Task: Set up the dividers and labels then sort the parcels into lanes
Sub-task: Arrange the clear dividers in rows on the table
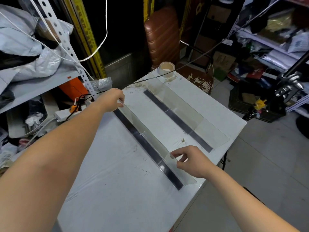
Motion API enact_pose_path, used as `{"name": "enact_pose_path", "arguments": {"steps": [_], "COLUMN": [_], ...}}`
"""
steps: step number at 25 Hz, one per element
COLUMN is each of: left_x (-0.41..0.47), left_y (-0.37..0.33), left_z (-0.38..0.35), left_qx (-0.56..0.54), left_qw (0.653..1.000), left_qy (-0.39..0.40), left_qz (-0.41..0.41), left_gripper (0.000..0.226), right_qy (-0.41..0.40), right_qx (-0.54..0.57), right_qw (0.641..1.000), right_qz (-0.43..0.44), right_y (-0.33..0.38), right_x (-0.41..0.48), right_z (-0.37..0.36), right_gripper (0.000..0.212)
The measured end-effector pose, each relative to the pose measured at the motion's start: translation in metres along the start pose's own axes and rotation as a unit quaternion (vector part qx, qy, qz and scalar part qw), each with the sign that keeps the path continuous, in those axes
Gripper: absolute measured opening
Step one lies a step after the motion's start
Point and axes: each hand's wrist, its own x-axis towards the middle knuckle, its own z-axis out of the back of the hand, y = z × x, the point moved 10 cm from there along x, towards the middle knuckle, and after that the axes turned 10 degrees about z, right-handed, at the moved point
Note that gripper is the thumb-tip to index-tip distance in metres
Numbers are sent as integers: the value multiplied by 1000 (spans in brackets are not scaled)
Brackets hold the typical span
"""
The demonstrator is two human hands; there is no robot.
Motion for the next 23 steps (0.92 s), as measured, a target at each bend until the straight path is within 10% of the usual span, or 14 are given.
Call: {"name": "enact_pose_path", "arguments": {"steps": [23], "left_x": [-112], "left_y": [35], "left_z": [37], "left_qx": [48], "left_qw": [989], "left_qy": [-17], "left_qz": [141], "left_gripper": [66], "right_qy": [-74], "right_qx": [-150], "right_qw": [983], "right_qz": [76], "right_y": [80], "right_x": [23], "right_z": [1], "right_gripper": [63]}}
